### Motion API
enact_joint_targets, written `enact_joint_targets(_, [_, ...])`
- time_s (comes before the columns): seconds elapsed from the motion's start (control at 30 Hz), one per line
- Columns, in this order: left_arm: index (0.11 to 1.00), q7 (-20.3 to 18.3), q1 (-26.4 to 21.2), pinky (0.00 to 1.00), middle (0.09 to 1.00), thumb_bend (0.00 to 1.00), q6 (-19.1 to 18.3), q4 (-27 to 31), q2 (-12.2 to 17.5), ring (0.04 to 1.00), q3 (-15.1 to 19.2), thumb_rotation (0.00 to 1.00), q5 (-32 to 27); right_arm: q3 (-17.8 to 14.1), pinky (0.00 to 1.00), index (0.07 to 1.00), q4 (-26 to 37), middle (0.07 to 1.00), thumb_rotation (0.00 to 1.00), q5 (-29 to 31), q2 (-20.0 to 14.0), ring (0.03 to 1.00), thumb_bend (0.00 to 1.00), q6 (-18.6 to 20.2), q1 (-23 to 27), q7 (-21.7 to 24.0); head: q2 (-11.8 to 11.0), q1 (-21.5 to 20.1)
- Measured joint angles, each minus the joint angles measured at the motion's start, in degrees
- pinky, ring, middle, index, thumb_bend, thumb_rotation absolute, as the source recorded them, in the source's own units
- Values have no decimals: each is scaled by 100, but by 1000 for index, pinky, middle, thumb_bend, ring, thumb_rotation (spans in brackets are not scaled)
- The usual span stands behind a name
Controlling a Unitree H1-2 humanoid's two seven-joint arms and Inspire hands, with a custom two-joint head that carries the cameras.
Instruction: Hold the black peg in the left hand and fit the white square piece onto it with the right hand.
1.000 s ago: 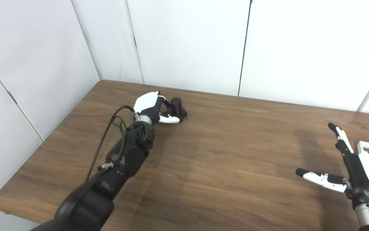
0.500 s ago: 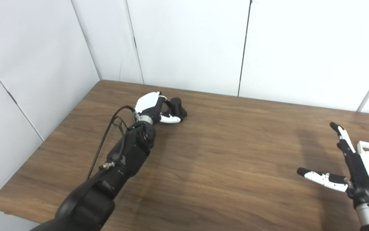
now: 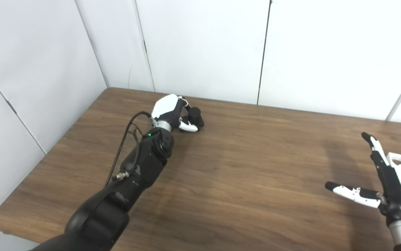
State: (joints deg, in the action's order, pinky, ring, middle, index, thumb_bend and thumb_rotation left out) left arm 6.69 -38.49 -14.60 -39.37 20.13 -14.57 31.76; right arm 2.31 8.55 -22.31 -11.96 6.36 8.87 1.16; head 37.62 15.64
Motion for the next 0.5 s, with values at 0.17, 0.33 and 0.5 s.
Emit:
enact_joint_targets(0.17, [493, -64, 3, 1000, 932, 518, 0, 30, 40, 1000, -45, 71, -25, -1, 968, 962, 1, 1000, 180, 0, 1, 1000, 774, 1, 0, 0, 9, -26])
enact_joint_targets(0.33, [493, -486, 160, 1000, 934, 522, 214, 405, 247, 998, -112, 72, -227, 2, 955, 961, 1, 999, 185, -2, 12, 1000, 775, -1, 4, -1, 18, -114])
enact_joint_targets(0.5, [494, -1028, 544, 978, 955, 522, 441, 1070, 394, 1000, -83, 75, -580, 13, 943, 958, -4, 997, 232, -16, 13, 1000, 780, -5, 7, -17, 35, -237])
